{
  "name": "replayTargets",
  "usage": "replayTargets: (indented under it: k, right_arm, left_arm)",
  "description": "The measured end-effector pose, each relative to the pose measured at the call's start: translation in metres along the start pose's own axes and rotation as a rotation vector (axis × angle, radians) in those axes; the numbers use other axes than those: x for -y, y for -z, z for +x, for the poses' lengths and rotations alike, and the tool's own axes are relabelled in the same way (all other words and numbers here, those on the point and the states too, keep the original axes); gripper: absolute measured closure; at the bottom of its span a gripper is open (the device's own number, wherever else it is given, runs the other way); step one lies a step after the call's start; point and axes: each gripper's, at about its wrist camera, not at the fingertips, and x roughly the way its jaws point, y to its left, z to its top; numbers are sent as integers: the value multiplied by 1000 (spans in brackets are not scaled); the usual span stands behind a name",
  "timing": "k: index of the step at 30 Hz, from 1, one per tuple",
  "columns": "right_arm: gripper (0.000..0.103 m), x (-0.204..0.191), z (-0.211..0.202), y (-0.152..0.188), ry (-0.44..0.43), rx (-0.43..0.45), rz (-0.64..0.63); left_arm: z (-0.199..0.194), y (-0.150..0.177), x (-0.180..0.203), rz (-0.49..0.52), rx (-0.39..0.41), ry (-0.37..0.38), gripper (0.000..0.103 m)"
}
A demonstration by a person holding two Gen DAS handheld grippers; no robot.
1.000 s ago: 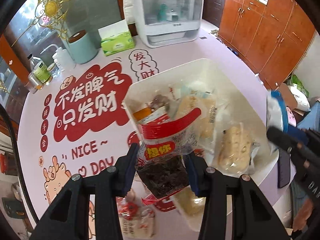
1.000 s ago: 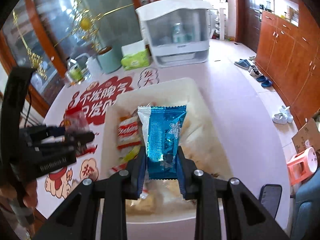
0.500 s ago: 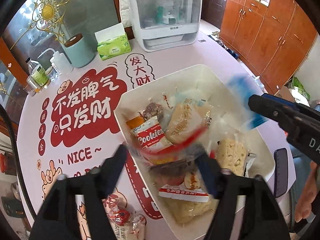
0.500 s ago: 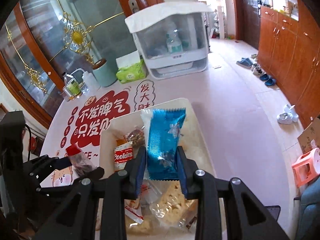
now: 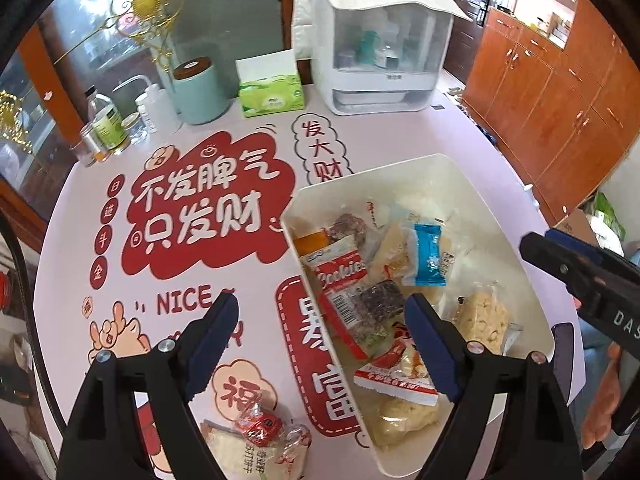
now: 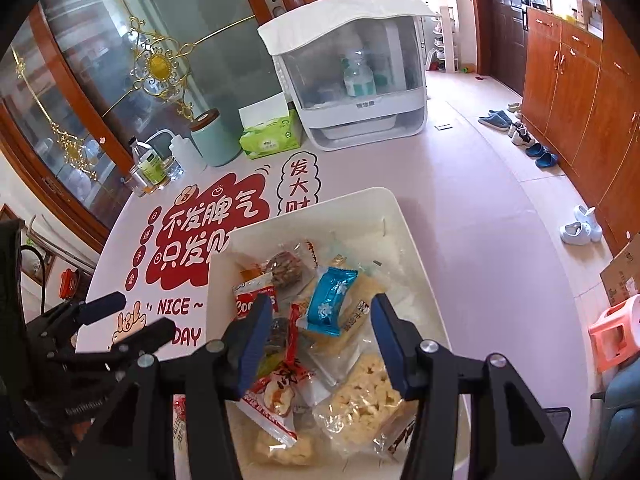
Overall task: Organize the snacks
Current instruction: 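Grasp the red sausage with the left tool while the right tool grasps the brown biscuit pack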
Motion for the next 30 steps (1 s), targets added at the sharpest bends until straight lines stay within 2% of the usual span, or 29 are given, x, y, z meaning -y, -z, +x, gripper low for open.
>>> replayTargets:
  k: [8, 14, 19, 26, 30]
  right_arm:
    - [51, -12, -9, 15, -21, -1, -26]
    - [51, -27, -9, 32, -37, -20, -46]
    - [51, -45, -8, 53, -54, -39, -59]
    - [51, -77, -15, 93, -35, -60, -90]
    - [51, -92, -21, 118, 5, -62, -80]
  left_arm:
    - [-11, 15, -29, -30, 0, -42, 19]
    - [-6, 42, -50, -11, -61, -48, 18]
    - [18, 73, -49, 102, -159, -18, 18]
    - [80, 121, -51, 268, -326, 50, 18]
    - [103, 135, -50, 333, -377, 114, 34]
